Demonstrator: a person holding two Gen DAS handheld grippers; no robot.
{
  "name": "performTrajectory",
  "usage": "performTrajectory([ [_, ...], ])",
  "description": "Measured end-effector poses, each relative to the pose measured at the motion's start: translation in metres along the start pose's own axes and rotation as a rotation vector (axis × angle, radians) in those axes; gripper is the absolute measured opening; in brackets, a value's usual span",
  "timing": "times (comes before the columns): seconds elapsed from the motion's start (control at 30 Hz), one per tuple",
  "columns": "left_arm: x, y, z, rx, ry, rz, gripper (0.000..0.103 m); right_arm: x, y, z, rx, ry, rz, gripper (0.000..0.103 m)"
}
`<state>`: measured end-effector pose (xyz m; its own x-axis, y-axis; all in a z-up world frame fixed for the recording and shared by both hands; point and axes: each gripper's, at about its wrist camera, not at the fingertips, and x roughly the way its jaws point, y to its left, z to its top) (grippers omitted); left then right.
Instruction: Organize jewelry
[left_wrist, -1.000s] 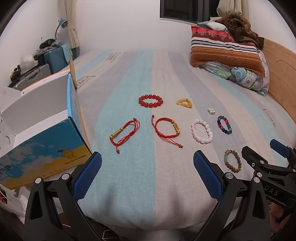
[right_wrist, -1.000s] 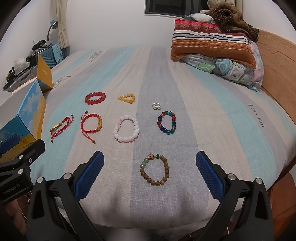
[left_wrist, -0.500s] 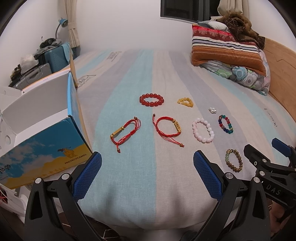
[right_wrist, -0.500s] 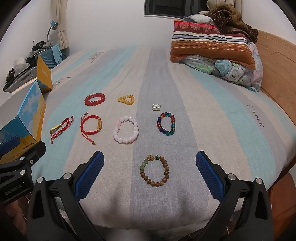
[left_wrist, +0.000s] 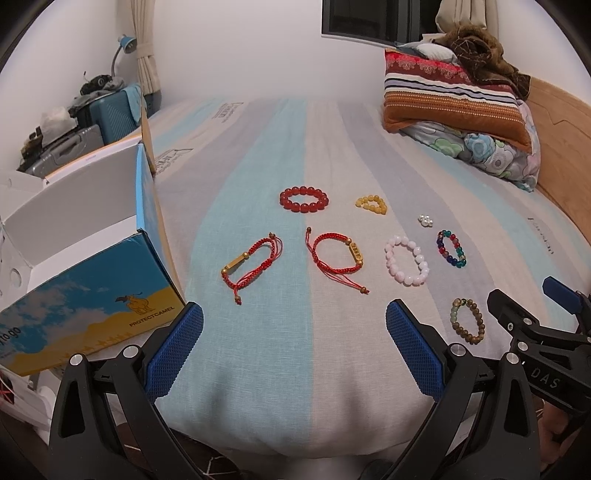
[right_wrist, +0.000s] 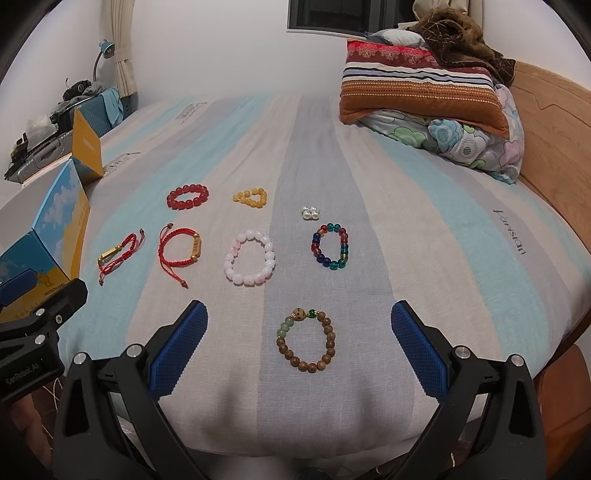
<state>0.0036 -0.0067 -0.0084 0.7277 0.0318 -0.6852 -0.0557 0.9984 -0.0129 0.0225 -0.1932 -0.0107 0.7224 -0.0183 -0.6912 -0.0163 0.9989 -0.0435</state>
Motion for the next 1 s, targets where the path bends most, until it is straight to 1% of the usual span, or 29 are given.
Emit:
performTrajectory([
  [0.47, 0.0, -0.002, 0.0, 0.002, 0.0, -0.007, 0.097, 0.001, 0.003, -0.001, -0.01, -0.004, -0.002, 0.096],
  [0.63, 0.005, -0.006, 0.001, 0.006, 0.018, -0.022, 0.097, 0.004, 0.004, -0.001, -0.024, 0.005, -0.002, 0.096],
  [0.8, 0.007, -0.01, 0.02, 0.003, 0.029, -0.044, 0.097, 0.011, -0.002, 0.001, -0.025, 0.025, -0.003, 0.096],
  [1.0, 0.015, -0.024, 0.047, -0.001, 0.053, -0.107, 0.097, 0.021, -0.014, 0.005, -0.001, 0.051, -0.004, 0.096],
])
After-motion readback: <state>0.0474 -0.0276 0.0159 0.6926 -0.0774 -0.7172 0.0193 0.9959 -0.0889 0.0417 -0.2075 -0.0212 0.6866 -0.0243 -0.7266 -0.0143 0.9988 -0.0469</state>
